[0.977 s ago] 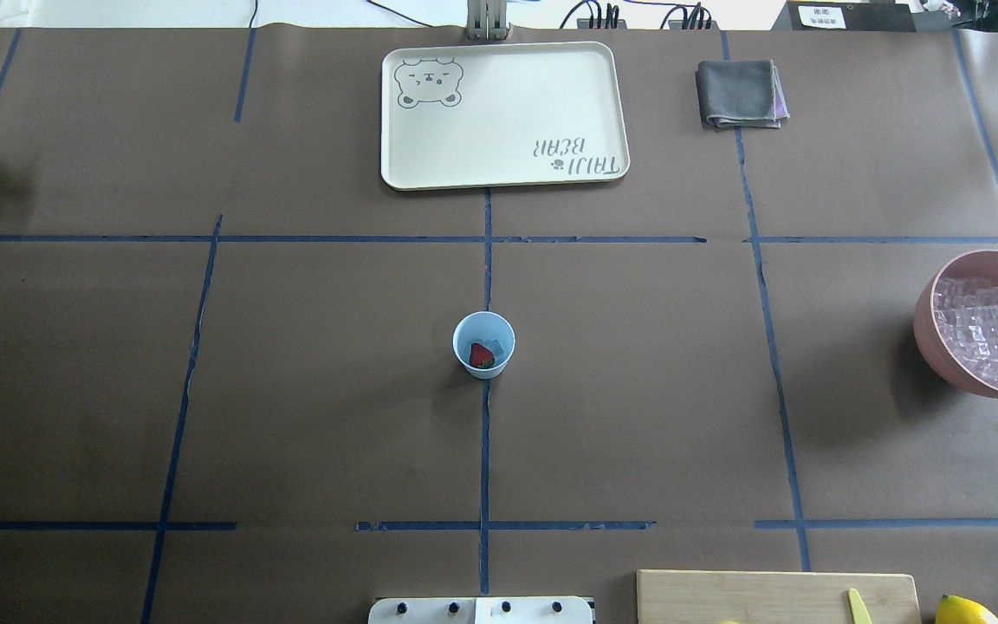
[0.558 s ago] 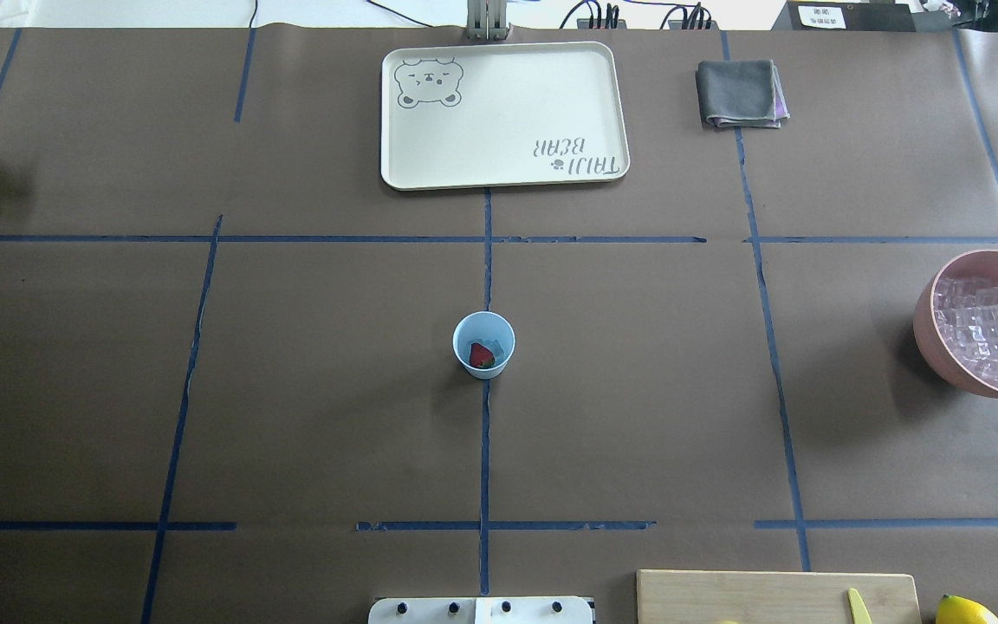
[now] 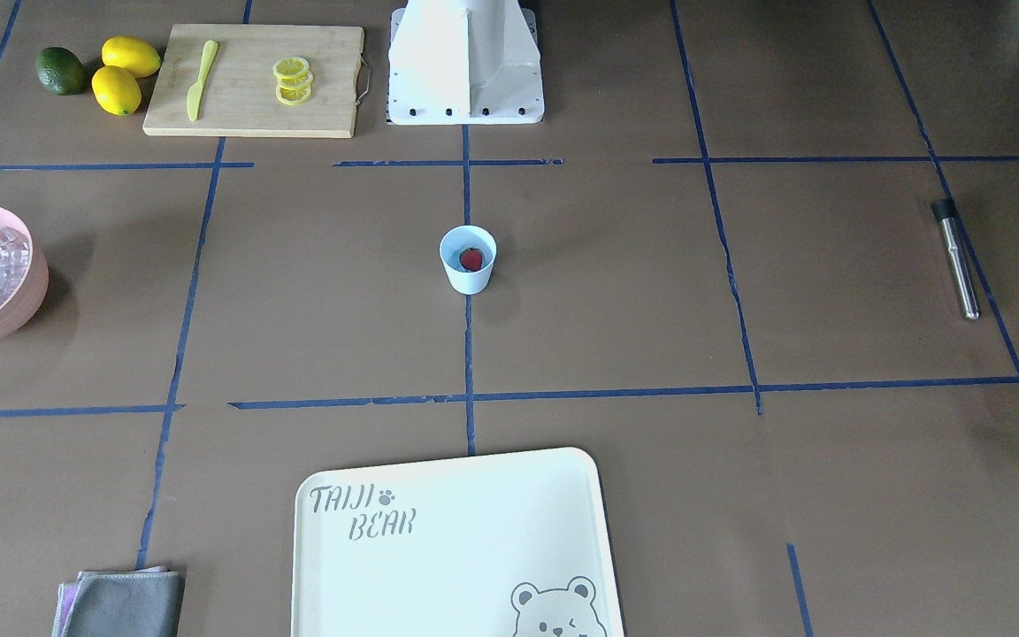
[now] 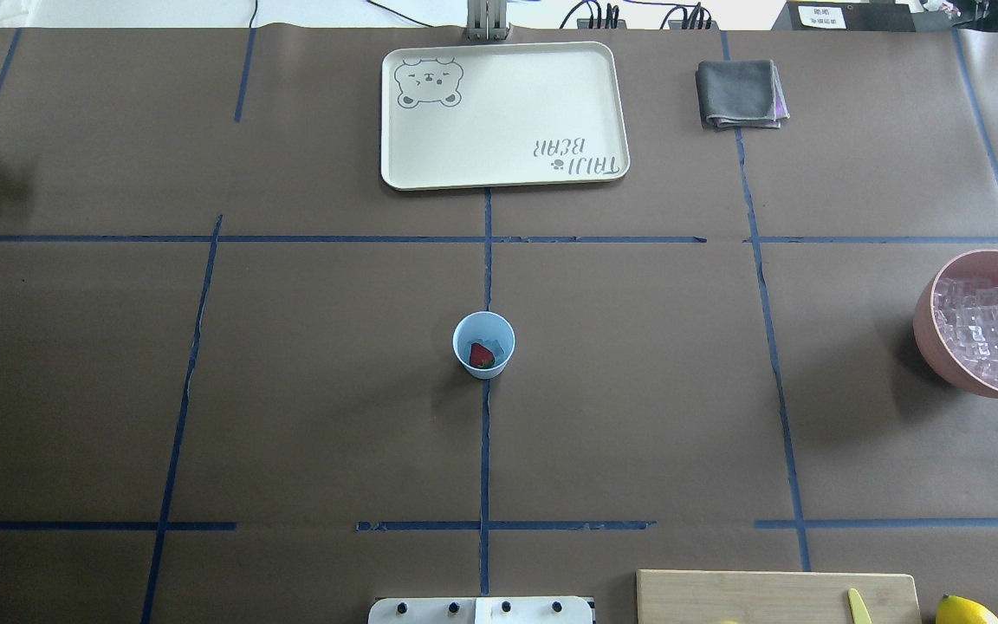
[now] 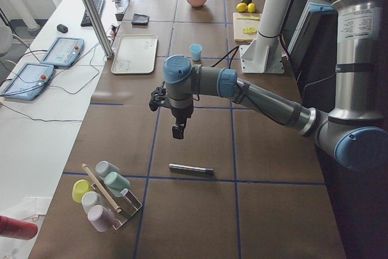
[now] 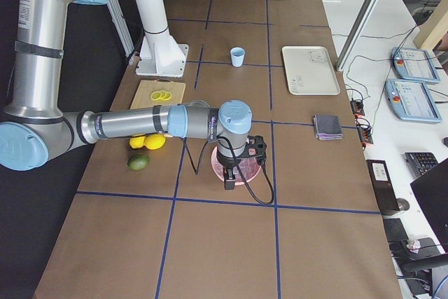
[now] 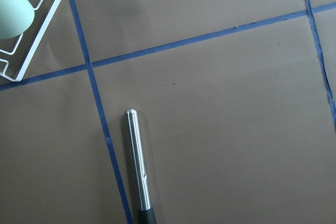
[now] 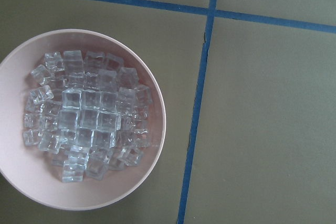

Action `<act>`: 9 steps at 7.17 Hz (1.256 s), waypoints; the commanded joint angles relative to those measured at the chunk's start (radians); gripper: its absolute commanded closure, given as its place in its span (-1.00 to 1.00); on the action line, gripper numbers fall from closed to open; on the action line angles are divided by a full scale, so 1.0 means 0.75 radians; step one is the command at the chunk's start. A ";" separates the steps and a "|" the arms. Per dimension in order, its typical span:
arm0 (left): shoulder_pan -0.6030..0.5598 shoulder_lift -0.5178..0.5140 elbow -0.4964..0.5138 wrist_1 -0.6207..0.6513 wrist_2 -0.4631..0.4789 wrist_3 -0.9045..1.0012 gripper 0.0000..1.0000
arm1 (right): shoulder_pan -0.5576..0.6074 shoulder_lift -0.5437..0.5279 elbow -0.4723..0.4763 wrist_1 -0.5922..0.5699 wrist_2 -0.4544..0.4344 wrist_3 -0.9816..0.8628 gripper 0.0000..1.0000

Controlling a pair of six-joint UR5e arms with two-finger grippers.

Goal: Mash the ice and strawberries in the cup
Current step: 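Lay the muddler on the table beside the white wire rack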

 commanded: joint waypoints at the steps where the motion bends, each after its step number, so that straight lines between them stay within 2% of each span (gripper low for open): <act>1: -0.017 0.009 0.042 0.006 -0.001 0.101 -1.00 | 0.070 -0.046 -0.019 -0.006 0.013 -0.088 -1.00; 5: -0.058 -0.018 0.144 0.002 0.009 0.139 -1.00 | 0.087 -0.047 0.009 -0.002 -0.029 -0.092 -1.00; 9: -0.072 -0.024 0.149 -0.002 0.009 0.126 -1.00 | 0.089 -0.063 0.048 -0.006 -0.017 -0.090 -1.00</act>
